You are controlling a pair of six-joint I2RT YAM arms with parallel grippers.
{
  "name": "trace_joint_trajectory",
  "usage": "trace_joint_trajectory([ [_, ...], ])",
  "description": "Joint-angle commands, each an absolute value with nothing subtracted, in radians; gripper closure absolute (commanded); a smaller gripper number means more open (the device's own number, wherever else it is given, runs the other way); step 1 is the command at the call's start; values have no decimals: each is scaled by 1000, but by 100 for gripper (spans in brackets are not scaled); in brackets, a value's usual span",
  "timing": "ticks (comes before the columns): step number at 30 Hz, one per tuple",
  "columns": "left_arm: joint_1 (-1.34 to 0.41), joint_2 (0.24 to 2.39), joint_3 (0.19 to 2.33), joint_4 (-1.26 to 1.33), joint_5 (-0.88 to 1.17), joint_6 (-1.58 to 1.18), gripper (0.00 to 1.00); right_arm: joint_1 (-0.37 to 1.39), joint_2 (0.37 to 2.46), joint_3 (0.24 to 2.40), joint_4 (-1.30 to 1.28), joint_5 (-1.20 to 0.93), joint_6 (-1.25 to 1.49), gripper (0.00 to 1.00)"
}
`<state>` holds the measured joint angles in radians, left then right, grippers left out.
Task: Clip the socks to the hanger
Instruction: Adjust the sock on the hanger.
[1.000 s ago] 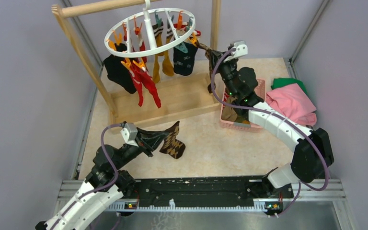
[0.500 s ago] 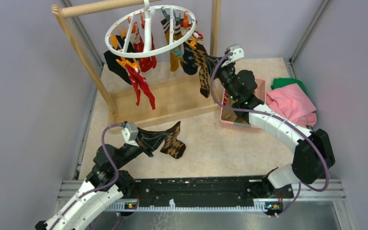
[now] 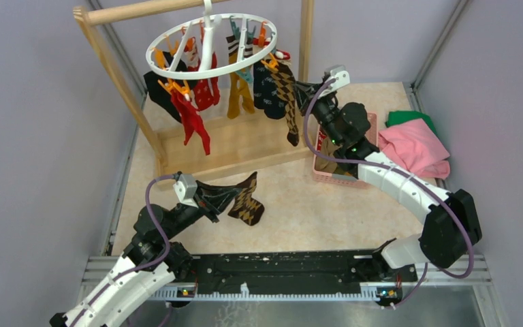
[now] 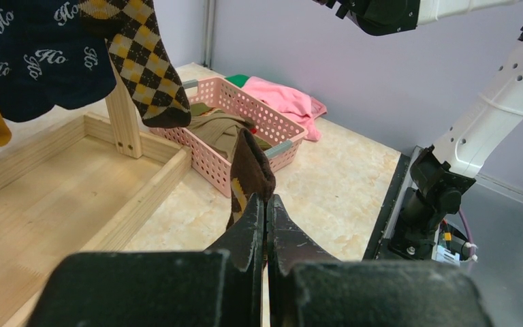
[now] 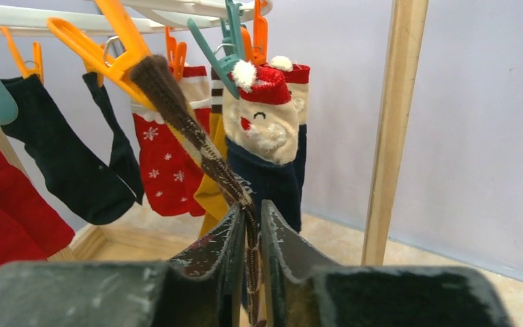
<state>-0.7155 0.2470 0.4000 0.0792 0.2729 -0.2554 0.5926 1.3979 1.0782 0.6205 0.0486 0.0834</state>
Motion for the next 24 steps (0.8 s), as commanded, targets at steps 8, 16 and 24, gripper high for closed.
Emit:
trace_joint_trajectory([
  [8,-719,256,394,143,292,-242,100,553,1363,1098,646,83,80,100],
  [16,-720,258,394,147,295,-239,100,505,1392,1154,602,123,73,100],
  [24,-719,262,392,153,309,-245,100,434,1493,1274,551,113,96,100],
])
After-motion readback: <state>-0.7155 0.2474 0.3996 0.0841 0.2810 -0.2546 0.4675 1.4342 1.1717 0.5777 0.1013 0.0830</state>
